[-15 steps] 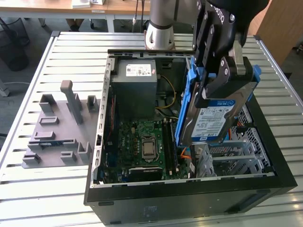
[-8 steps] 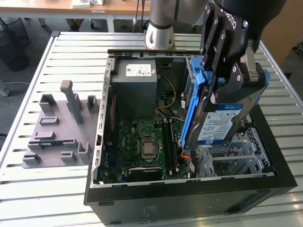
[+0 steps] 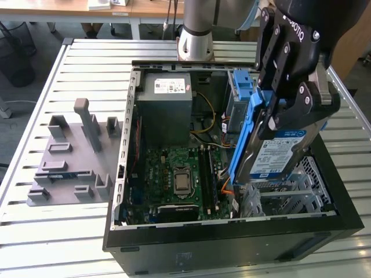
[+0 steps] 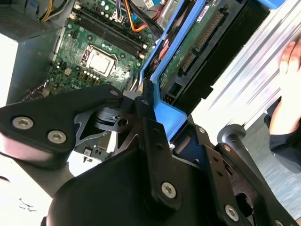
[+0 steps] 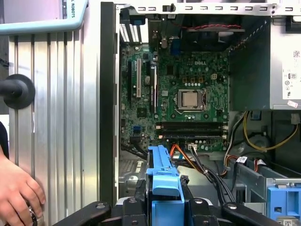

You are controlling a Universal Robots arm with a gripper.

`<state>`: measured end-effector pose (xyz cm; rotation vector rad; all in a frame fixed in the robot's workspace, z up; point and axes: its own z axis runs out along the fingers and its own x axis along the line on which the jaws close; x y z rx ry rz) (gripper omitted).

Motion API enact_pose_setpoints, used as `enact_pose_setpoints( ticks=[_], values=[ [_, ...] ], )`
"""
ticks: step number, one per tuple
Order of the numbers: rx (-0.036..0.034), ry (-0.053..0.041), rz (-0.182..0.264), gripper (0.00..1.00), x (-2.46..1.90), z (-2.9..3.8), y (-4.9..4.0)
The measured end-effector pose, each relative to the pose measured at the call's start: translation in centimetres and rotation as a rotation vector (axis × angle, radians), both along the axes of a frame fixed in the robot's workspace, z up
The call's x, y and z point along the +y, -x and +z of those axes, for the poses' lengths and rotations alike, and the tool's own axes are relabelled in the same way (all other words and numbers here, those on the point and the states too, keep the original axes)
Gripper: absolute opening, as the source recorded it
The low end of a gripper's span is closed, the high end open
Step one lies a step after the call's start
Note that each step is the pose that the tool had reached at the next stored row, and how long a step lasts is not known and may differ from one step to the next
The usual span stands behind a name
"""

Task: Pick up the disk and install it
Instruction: 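Insert the disk into the insertion slot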

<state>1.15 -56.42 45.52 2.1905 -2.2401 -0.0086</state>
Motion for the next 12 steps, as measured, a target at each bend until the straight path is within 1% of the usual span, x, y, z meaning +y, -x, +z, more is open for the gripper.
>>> enact_pose_setpoints(
  ticks=[3,9,12],
  values=[
    [0.0000,0.0000,0.000,0.36,-0.04,-0.07,-0.34],
    [0.0000,-0.0001,0.000,0.36,-0.08,-0.09,-0.49],
    [0.0000,-0.0001,0.000,0.36,-0.11,-0.13,-0.83]
  ],
)
